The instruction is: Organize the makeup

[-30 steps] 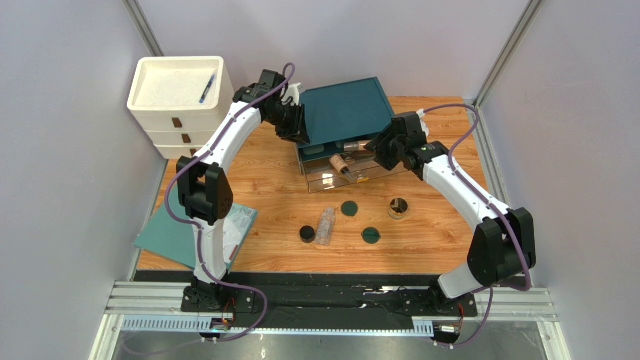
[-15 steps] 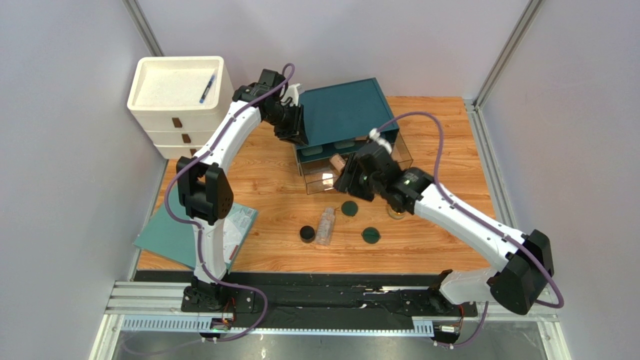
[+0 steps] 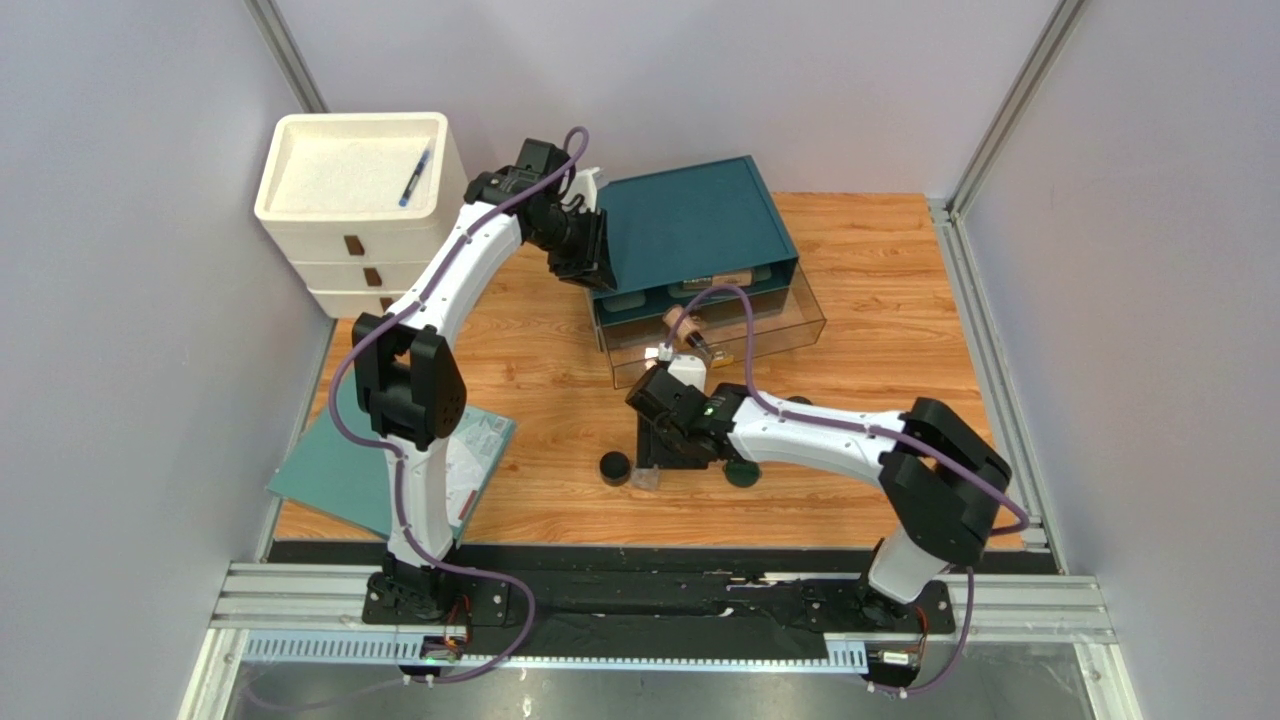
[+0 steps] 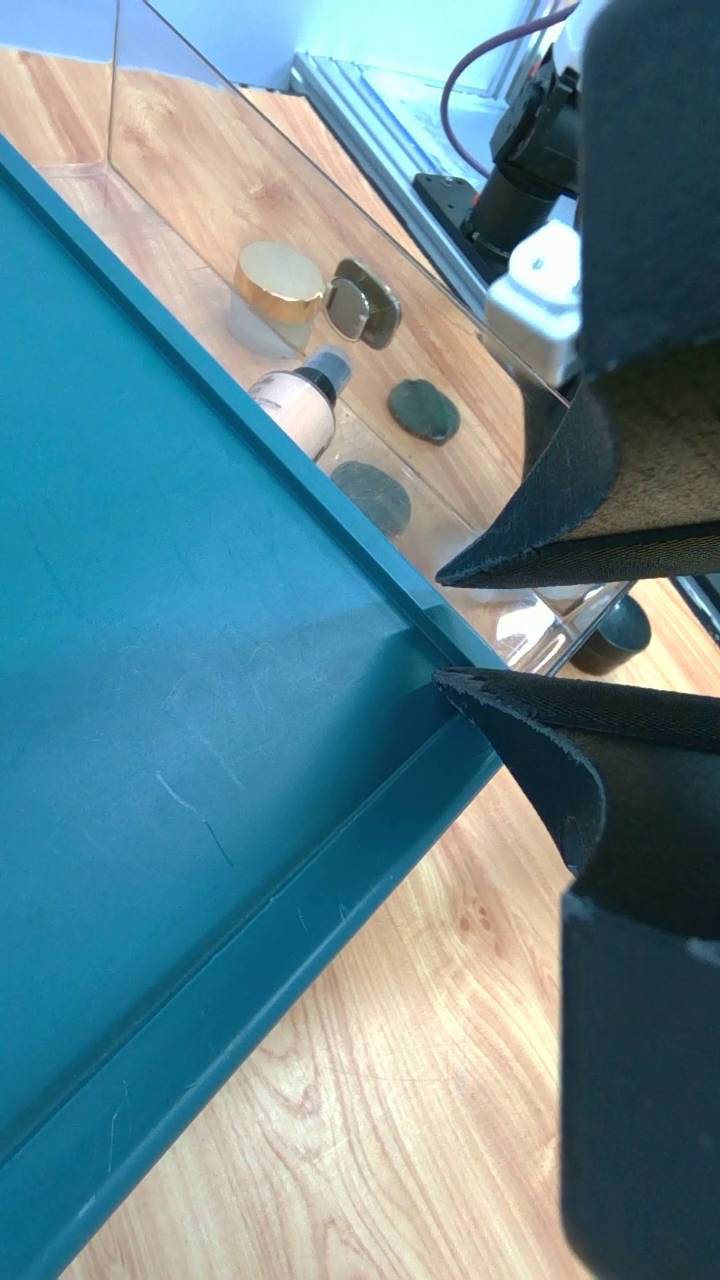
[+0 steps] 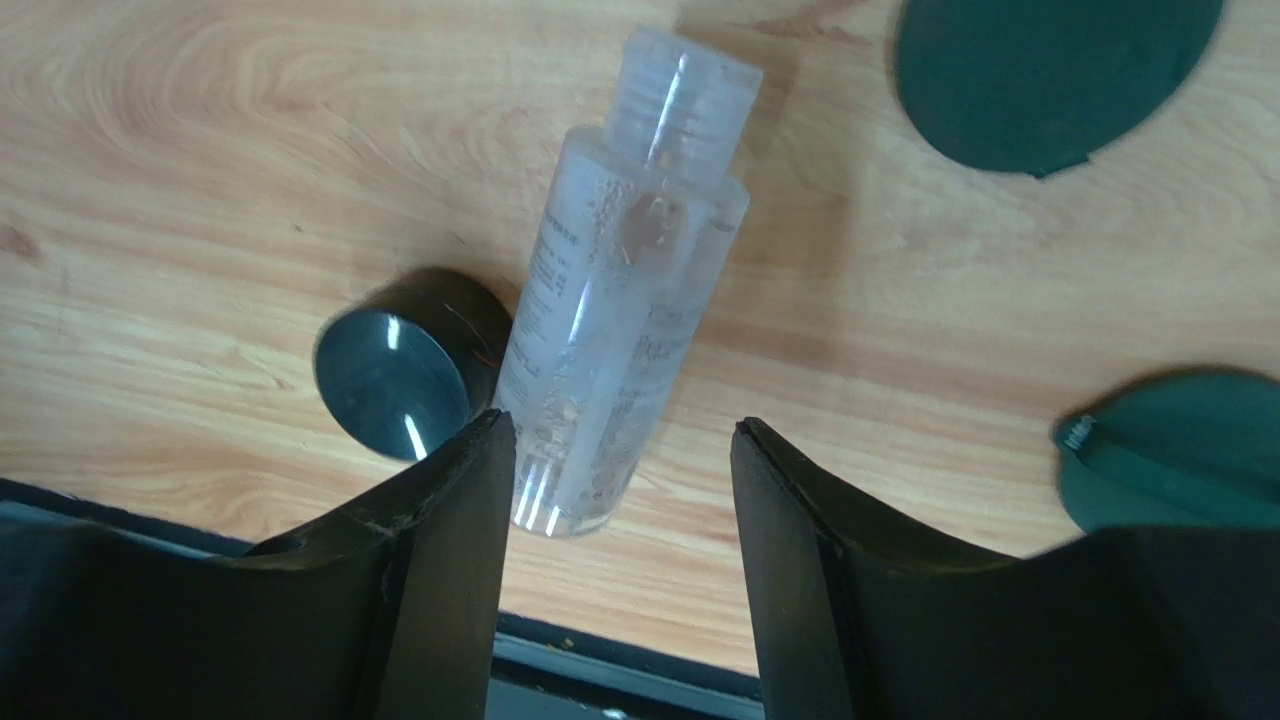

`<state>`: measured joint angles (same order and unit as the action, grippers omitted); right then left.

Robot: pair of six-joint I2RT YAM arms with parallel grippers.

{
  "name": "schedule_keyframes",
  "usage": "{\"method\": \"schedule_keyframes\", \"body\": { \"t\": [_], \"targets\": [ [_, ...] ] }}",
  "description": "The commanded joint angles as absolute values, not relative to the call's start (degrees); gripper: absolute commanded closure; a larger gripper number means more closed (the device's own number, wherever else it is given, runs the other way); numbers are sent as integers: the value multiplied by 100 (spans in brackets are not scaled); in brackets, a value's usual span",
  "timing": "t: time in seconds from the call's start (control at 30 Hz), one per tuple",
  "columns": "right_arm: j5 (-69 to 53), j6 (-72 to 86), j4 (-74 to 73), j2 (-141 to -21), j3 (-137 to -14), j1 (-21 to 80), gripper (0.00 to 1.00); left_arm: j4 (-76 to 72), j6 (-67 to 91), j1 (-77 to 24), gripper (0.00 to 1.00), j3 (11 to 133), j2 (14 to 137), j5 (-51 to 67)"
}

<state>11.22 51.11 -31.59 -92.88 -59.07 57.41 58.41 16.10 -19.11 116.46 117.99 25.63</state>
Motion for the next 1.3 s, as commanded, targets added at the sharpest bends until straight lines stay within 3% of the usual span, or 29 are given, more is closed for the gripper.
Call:
{"method": "schedule_keyframes", "body": {
  "t": [0.0, 0.27, 0.6, 0.67, 0.77, 1.27],
  "targets": [
    [1599, 5036, -2926, -9711, -6477, 5766, 45, 6794, 1275, -1828, 65, 11207, 11892, 2083],
    [1881, 5010, -3620, -10318, -6917, 5827, 50, 6732, 1257, -1828, 65, 11048, 11830, 2074],
    [1731, 4834, -4157, -9749, -6144, 5871, 56, 6855, 1257, -1828, 65, 11329, 11909, 2021],
    [1749, 4746, -4105, -9572, -5960, 5871, 69, 6856, 1283, -1828, 65, 11347, 11935, 2039],
    [1793, 4588, -4060, -9273, -5906, 5880, 99, 6864, 1301, -1828, 65, 11399, 11971, 2048],
    [1125, 2857, -4421, -8016, -7153, 5897, 100, 6917, 1274, -1828, 65, 11470, 12032, 1995]
  ]
}}
